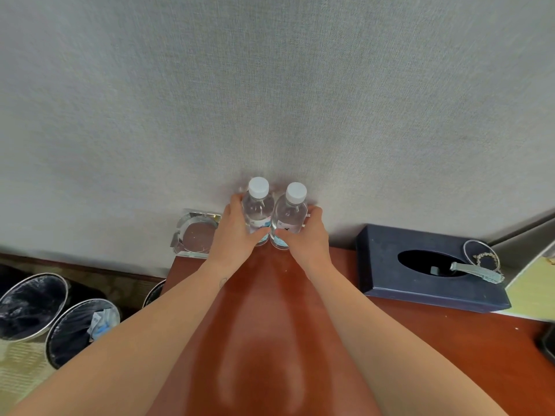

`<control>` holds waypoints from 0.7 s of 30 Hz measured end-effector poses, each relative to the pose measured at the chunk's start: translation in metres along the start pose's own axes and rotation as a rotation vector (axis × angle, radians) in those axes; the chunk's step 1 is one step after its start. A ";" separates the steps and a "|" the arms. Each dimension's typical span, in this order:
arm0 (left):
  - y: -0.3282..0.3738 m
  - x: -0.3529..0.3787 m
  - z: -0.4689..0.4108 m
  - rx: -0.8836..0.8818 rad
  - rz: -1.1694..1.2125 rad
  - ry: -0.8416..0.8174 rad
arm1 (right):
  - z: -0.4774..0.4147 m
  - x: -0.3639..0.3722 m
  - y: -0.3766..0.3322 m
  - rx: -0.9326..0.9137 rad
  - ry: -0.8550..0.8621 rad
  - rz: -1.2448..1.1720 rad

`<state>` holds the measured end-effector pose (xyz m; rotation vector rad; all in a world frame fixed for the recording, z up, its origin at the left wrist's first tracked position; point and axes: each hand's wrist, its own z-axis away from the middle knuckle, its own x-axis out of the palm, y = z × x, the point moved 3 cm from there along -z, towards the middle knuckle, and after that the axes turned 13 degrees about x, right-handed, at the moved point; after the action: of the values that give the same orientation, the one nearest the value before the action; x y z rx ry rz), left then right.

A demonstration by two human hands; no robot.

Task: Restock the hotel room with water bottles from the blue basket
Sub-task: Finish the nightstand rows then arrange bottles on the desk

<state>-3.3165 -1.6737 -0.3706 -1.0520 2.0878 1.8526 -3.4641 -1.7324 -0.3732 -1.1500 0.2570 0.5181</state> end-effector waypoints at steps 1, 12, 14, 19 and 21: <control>0.000 0.000 0.000 -0.008 -0.006 0.000 | 0.000 0.000 0.000 0.002 0.000 0.001; 0.010 -0.007 -0.002 -0.030 -0.064 0.007 | 0.003 -0.003 -0.004 0.003 -0.015 0.001; 0.012 -0.011 -0.001 -0.033 -0.102 0.015 | 0.006 -0.007 -0.007 0.001 -0.025 -0.034; 0.021 -0.024 0.007 -0.042 -0.137 0.044 | 0.017 -0.019 -0.017 -0.028 -0.023 -0.061; 0.029 -0.031 0.012 -0.040 -0.147 0.074 | 0.024 -0.025 -0.022 -0.044 -0.018 -0.078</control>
<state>-3.3141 -1.6511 -0.3329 -1.2654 1.9609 1.8176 -3.4755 -1.7235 -0.3346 -1.1934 0.1854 0.4669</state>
